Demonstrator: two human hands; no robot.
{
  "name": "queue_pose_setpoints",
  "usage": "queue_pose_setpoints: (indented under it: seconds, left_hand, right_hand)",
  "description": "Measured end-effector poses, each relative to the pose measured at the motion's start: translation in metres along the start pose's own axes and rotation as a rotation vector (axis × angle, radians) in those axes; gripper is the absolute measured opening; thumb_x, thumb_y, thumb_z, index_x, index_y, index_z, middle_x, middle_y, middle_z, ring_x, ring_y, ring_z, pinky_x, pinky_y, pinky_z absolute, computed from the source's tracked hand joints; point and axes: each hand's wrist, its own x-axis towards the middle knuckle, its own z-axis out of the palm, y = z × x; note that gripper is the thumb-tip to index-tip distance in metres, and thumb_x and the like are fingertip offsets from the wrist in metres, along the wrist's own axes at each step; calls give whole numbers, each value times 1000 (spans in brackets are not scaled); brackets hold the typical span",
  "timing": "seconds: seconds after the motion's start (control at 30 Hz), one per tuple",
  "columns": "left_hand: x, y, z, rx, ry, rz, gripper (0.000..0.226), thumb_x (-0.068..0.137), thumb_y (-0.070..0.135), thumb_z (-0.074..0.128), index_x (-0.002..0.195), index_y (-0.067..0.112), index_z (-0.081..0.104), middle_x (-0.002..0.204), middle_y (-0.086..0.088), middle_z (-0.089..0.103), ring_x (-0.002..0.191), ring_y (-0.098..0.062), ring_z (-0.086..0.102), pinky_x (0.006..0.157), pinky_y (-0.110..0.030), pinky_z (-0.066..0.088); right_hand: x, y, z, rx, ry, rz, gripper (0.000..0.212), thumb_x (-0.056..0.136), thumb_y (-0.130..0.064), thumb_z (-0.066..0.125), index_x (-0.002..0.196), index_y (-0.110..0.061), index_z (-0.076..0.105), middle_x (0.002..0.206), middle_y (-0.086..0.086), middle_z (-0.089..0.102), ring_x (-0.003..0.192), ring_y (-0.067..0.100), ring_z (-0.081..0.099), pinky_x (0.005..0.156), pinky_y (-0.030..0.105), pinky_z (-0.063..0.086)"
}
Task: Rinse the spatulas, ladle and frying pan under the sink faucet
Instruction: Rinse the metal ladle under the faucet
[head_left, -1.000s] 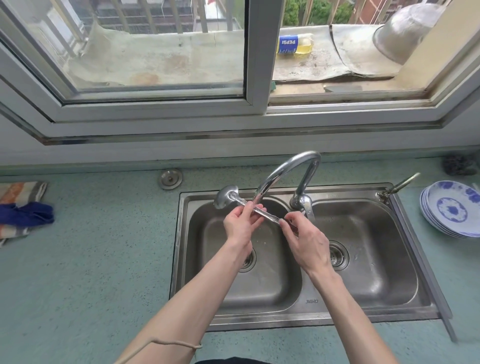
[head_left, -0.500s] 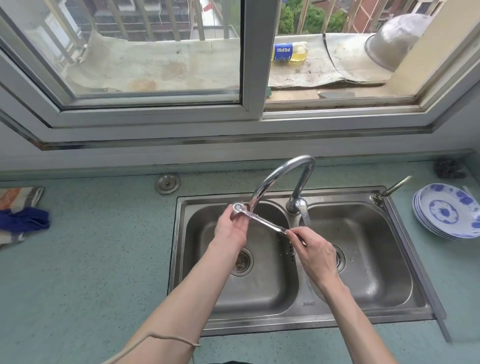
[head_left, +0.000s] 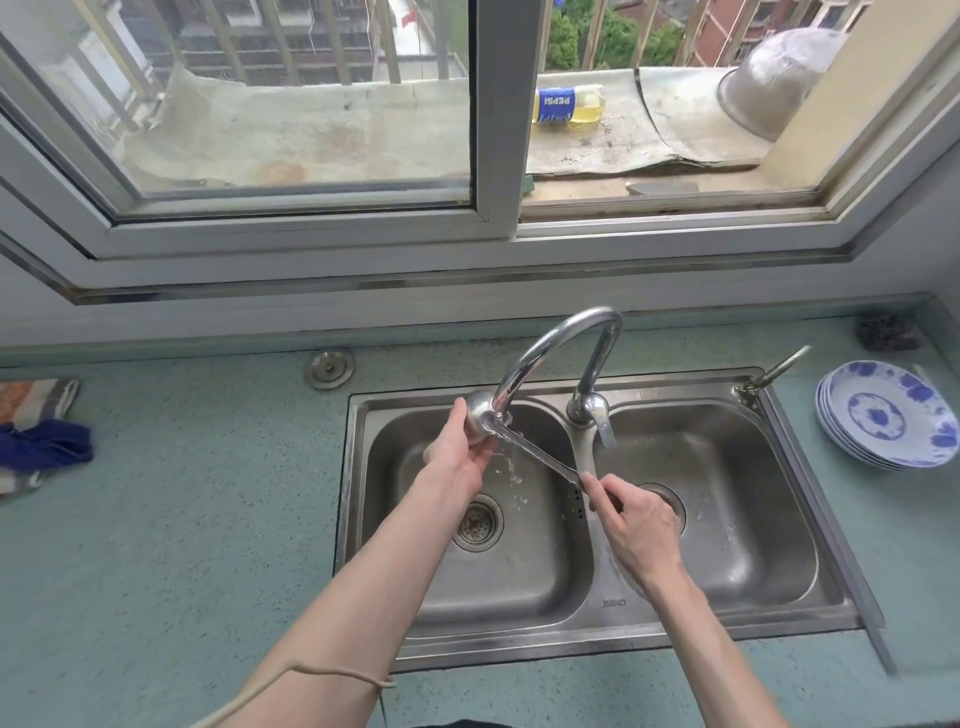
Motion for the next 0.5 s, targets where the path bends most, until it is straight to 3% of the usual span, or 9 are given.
queue_pose_setpoints:
  seconds: [0.13, 0.27, 0.3, 0.37, 0.43, 0.5]
  left_hand:
    - [-1, 1, 3, 156, 43, 49, 52, 73, 30, 92, 117, 9, 73, 75, -2, 73, 48, -10, 63, 46, -23, 48]
    - [1, 1, 8, 138, 130, 38, 59, 76, 53, 85, 113, 13, 64, 99, -6, 73, 61, -13, 61, 48, -22, 46]
    - [2, 1, 10, 124, 143, 46, 46, 83, 50, 78, 105, 13, 63, 98, -8, 71, 63, -15, 59, 50, -24, 47]
    - [1, 0, 15, 95, 128, 62, 23, 97, 25, 56, 78, 10, 56, 82, -12, 67, 60, -20, 55, 54, -28, 48]
    - [-1, 0, 19, 95, 68, 57, 30, 93, 2, 38, 65, 11, 43, 53, -9, 56, 56, -23, 51, 62, -36, 55]
    - [-9, 0, 22, 79, -13, 32, 30, 88, -13, 31, 70, 6, 46, 51, -10, 55, 59, -24, 52, 79, -45, 58]
  right_hand:
    - [-2, -7, -5, -76, 100, -113, 57, 98, -67, 46, 66, -20, 54, 58, -6, 54, 59, 25, 56, 52, 34, 39]
    - [0, -9, -8, -113, 120, -145, 57, 97, -63, 45, 64, -18, 54, 56, -3, 54, 55, 23, 54, 49, 34, 39]
    - [1, -8, -9, -101, 117, -122, 58, 97, -64, 44, 64, -17, 53, 57, -2, 54, 56, 24, 54, 50, 34, 41]
    - [1, -3, -10, -76, 111, -82, 62, 98, -67, 39, 65, -16, 50, 58, -1, 54, 58, 25, 54, 52, 37, 43]
    - [1, 3, -13, -51, 107, -61, 62, 98, -68, 37, 66, -16, 48, 58, -2, 53, 59, 26, 53, 54, 38, 44]
    - [0, 7, -15, -12, 103, -24, 60, 98, -67, 38, 65, -17, 46, 56, -3, 52, 59, 26, 53, 55, 39, 44]
